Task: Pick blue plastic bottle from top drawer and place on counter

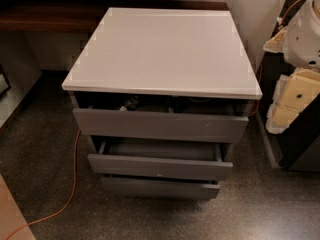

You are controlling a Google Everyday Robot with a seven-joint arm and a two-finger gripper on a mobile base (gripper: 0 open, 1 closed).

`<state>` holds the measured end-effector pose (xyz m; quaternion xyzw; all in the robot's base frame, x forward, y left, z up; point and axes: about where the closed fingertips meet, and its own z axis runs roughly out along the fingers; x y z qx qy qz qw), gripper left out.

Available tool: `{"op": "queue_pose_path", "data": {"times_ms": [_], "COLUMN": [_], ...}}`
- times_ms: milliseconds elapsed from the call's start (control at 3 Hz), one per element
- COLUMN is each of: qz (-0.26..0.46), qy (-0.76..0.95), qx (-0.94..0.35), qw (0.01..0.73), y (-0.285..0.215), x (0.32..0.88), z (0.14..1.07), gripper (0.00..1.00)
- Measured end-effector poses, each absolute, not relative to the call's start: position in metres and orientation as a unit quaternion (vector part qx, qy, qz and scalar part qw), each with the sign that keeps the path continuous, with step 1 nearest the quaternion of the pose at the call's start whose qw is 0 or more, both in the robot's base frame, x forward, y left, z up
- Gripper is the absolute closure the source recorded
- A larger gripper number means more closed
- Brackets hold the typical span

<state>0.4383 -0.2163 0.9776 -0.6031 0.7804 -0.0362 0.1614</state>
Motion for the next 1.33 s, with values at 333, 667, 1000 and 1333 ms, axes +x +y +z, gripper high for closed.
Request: {"op": "queue_pose_path", "data": {"times_ms": [333, 667, 1000, 1333], "qz": [-0.036, -0.037, -0.031, -0.019], "qy": [0.78, 0.768, 0.738, 0.716], "qx": [-0.603, -0.618, -0.653, -0.674], "qw": [0.161, 0.164, 0.167, 0.181], "y": [-0.216, -0.218, -0.218, -0.208], "x": [0.438, 0.442, 0.449, 0.455], "z": [0.978, 0.965, 0.933, 0.906], "gripper": [0.0, 0.0, 0.0, 0.0]}}
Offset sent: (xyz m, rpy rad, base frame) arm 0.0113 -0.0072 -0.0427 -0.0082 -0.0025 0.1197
